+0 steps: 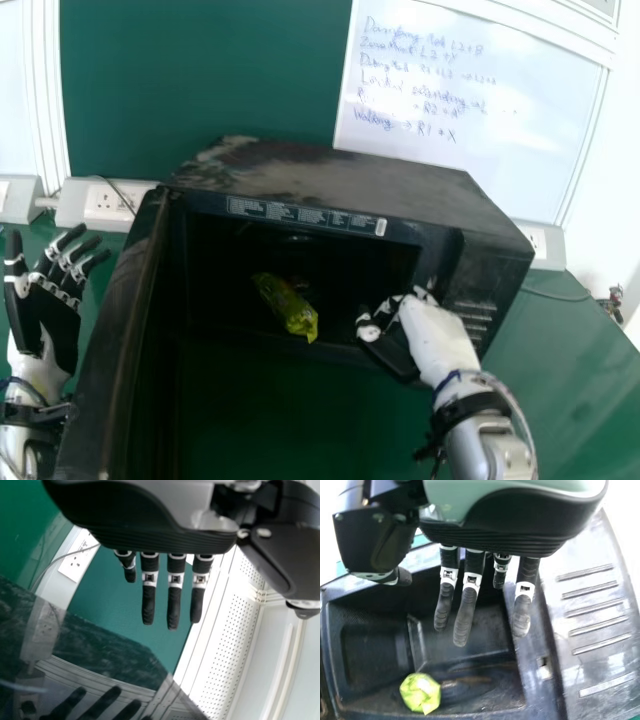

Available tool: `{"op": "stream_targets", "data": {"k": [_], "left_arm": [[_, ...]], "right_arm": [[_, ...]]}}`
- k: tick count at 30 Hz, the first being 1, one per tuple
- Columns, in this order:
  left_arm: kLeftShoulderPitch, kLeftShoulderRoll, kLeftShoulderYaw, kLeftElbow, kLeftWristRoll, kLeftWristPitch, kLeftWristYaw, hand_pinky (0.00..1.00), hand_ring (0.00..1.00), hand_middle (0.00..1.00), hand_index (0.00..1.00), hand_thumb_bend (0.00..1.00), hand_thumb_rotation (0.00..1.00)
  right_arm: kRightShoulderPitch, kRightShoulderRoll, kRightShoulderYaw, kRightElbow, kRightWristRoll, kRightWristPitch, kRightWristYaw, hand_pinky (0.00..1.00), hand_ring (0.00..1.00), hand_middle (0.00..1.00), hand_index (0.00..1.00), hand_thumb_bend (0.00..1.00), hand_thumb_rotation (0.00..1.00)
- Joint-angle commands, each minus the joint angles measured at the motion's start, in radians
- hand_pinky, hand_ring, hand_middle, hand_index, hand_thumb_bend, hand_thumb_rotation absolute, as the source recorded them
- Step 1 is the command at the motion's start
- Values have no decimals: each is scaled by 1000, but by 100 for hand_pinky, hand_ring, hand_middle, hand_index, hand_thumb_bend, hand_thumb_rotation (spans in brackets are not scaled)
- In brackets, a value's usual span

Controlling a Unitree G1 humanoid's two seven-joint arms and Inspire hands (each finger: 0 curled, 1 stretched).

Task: Put biscuit inside oven

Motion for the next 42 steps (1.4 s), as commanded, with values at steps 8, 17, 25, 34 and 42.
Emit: {"op": "stream_targets", "data": {"k": [8,17,25,34,42], "left_arm": [[82,-32,-74,-95,42,37,36,79,75,73,75,67,60],[86,-47,-115,-133,77,71,79,75,73,71,73,70,57],[86,-68,-129,-131,80,80,86,74,71,69,70,71,56],[89,-72,-126,-122,66,74,73,73,70,67,69,71,55],[104,-75,-147,-93,81,34,38,75,72,69,71,69,55]], "right_arm": [[71,-35,-84,-59,58,-45,-45,32,40,44,54,52,0],[152,-46,-180,-80,156,-94,-142,26,34,42,54,52,0],[227,-56,-280,-67,253,-123,-226,25,33,42,53,52,1],[267,-35,-351,-24,344,-120,-333,24,31,42,53,52,1],[276,-51,-373,-12,368,-106,-371,21,28,41,52,52,1]]}}
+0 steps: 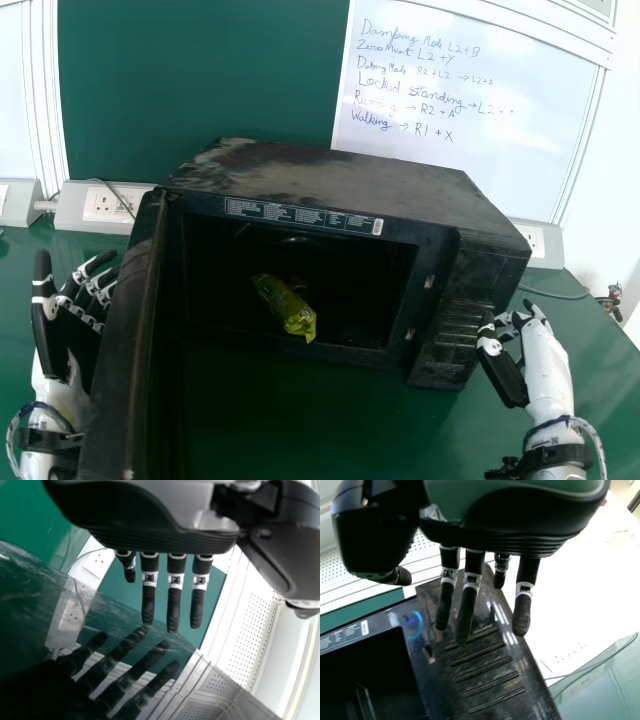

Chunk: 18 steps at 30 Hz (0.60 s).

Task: Put biscuit inside oven

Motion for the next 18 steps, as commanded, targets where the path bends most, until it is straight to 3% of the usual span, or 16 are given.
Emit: {"op": "stream_targets", "data": {"k": [1,18], "left_arm": [[4,-6,-19,28,16,-28,-20,75,72,69,71,69,56],[19,-17,-64,105,37,-104,-82,74,74,72,75,67,59]], "right_arm": [[2,-7,-9,6,5,8,-12,21,28,41,52,52,1],[24,-11,-9,-33,3,55,5,21,28,41,52,52,1]]}}
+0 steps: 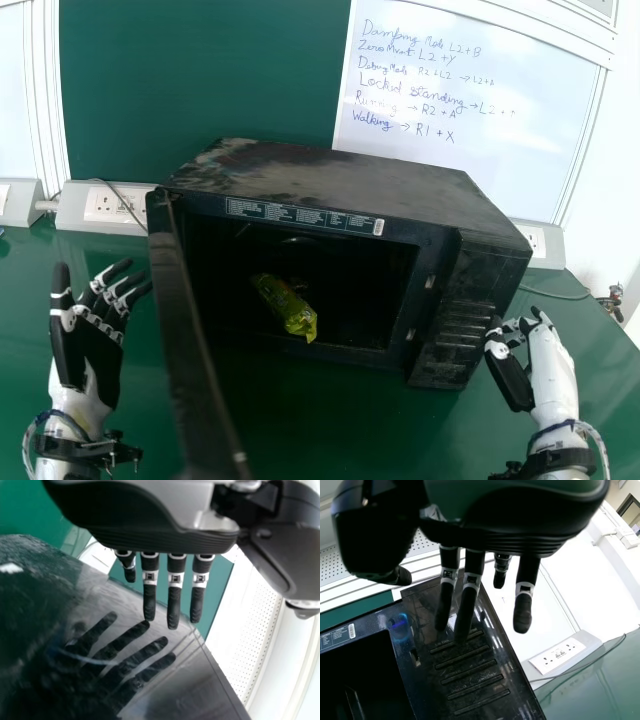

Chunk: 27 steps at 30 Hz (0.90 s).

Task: Put biscuit inside oven

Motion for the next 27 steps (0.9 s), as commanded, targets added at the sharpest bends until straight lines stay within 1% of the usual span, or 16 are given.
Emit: {"op": "stream_targets", "data": {"k": [1,6,10,15,19,21,24,27], "left_arm": [[5,4,-18,18,14,-12,-17,74,73,72,76,68,60],[-2,-9,-37,37,19,-17,-23,77,74,73,76,71,58],[-10,-15,-57,52,15,-17,-24,79,75,73,74,70,58],[-22,-32,-82,46,11,17,2,76,73,72,73,72,56],[-37,-38,-103,54,41,15,15,76,74,71,72,72,54],[-44,-41,-115,57,52,16,18,77,75,72,72,70,55],[-56,-43,-139,60,64,21,19,76,74,72,73,69,56],[-69,-54,-156,76,70,18,27,75,73,71,74,69,56]], "right_arm": [[1,-7,-4,-11,1,10,5,21,28,41,52,52,1],[6,-10,-5,-15,-1,16,3,20,27,40,52,52,1],[11,-11,-5,-20,-5,18,4,19,26,40,52,52,1],[16,-12,-7,-20,-1,19,-1,20,27,40,52,52,1],[20,-14,-9,-21,2,17,-1,21,28,40,52,52,1],[23,-11,-7,-24,-1,22,1,20,28,40,52,52,1],[27,-3,-2,-33,-3,32,4,19,26,40,52,52,1],[31,-3,-1,-35,-5,35,4,19,26,40,52,52,1]]}}
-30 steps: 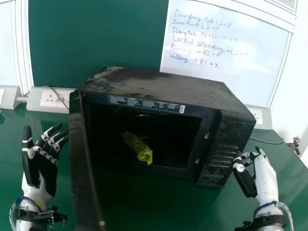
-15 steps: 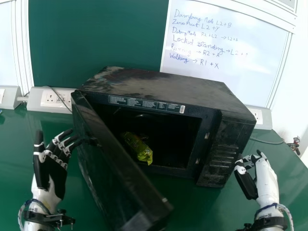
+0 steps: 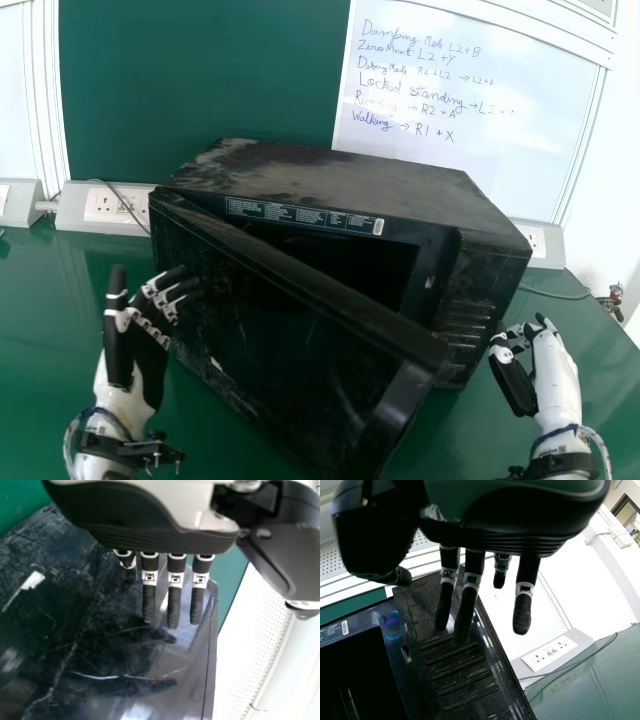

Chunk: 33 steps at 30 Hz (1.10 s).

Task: Put biscuit inside oven

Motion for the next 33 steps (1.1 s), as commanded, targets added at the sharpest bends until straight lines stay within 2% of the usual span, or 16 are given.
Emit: {"op": "stream_targets", "data": {"k": [1,8,15,19,23,28,33], "left_arm": [[-23,-26,-20,20,8,0,7,75,73,71,74,70,55],[-67,-23,-56,78,47,-6,9,76,74,73,76,68,60],[-142,-51,-80,200,71,-61,16,75,72,70,69,66,56],[-188,-49,-106,266,99,-75,21,77,74,73,75,64,58],[-247,-51,-121,338,132,-89,36,78,76,74,78,65,60],[-346,-66,-128,468,185,-111,85,75,74,73,71,66,58],[-412,-74,-125,553,191,-107,107,76,76,74,70,68,59]], "right_arm": [[9,-2,1,-13,-6,7,4,20,27,40,52,52,1],[11,-3,7,-18,-18,17,4,20,27,40,52,52,1],[15,2,8,-20,-15,21,7,20,28,40,52,52,1],[22,2,10,-25,-17,28,13,21,28,41,52,52,1],[25,3,11,-27,-18,32,13,21,28,41,52,52,1],[30,4,10,-25,-19,25,2,19,26,40,52,52,1],[39,6,6,-36,-18,29,9,20,27,40,52,52,1]]}}
